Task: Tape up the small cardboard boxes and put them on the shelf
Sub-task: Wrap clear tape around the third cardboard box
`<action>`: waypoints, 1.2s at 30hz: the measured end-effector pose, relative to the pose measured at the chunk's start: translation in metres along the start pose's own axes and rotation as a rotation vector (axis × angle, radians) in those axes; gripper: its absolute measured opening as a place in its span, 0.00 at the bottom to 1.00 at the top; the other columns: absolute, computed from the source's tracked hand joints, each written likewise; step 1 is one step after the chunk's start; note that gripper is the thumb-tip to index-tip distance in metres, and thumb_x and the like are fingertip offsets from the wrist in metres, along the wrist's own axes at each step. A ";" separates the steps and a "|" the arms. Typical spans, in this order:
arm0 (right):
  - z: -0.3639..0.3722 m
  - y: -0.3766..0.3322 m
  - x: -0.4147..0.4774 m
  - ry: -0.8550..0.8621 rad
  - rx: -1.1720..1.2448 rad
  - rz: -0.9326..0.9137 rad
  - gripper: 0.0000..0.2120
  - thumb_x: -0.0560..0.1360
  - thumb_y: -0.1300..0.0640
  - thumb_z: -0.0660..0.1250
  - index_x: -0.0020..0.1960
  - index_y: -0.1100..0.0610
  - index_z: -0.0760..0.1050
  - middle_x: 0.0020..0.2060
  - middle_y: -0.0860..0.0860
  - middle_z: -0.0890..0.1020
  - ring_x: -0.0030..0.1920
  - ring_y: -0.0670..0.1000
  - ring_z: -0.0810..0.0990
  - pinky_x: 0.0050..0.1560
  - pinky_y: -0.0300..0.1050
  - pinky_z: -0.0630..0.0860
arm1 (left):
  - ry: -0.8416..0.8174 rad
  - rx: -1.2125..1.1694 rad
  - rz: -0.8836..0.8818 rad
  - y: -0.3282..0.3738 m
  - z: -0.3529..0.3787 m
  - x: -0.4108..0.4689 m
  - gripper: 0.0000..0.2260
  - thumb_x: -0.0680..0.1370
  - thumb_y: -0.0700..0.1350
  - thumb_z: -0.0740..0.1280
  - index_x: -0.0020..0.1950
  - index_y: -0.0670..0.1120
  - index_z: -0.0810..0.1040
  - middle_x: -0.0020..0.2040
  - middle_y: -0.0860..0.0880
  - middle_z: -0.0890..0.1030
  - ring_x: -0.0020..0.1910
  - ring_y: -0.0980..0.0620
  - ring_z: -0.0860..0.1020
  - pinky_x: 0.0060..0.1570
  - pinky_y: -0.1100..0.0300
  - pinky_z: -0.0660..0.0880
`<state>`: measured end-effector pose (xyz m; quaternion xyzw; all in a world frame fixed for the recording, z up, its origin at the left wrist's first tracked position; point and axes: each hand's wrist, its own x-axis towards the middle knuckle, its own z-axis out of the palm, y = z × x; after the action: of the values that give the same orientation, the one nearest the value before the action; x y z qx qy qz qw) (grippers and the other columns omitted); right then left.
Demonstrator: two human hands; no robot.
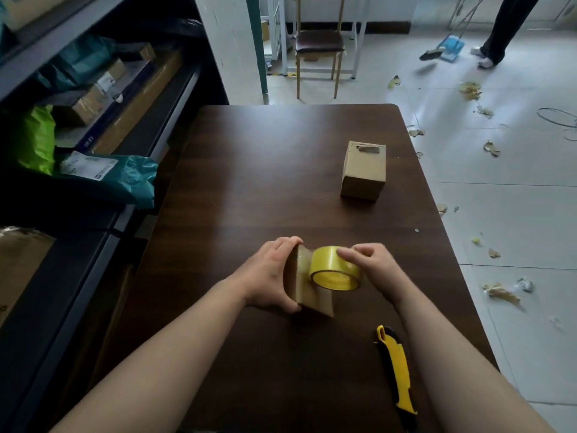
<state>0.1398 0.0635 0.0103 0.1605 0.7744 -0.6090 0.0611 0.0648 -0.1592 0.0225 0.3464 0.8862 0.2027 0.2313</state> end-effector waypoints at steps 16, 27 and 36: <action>-0.030 0.007 0.010 -0.021 -0.623 0.077 0.23 0.65 0.35 0.73 0.39 0.56 0.78 0.37 0.52 0.81 0.41 0.52 0.80 0.39 0.50 0.77 | -0.027 -0.065 -0.166 -0.037 0.038 -0.024 0.53 0.61 0.57 0.78 0.77 0.53 0.48 0.73 0.55 0.63 0.74 0.52 0.56 0.74 0.53 0.38; -0.018 0.024 0.014 -0.060 -0.647 0.123 0.19 0.72 0.38 0.69 0.42 0.55 0.77 0.38 0.50 0.79 0.41 0.49 0.78 0.37 0.44 0.74 | -0.101 -0.013 -0.228 -0.063 0.052 -0.024 0.55 0.59 0.58 0.77 0.76 0.54 0.46 0.72 0.53 0.64 0.74 0.51 0.59 0.76 0.49 0.40; -0.007 0.049 0.023 -0.020 -0.770 0.177 0.21 0.71 0.34 0.66 0.42 0.53 0.75 0.38 0.48 0.78 0.42 0.50 0.77 0.39 0.46 0.74 | -0.112 -0.046 -0.242 -0.074 0.061 -0.022 0.55 0.57 0.58 0.77 0.75 0.57 0.46 0.71 0.53 0.65 0.74 0.52 0.60 0.76 0.49 0.41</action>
<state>0.1349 0.0842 -0.0394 0.1859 0.9286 -0.2681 0.1766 0.0740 -0.2127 -0.0590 0.2424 0.9023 0.1742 0.3110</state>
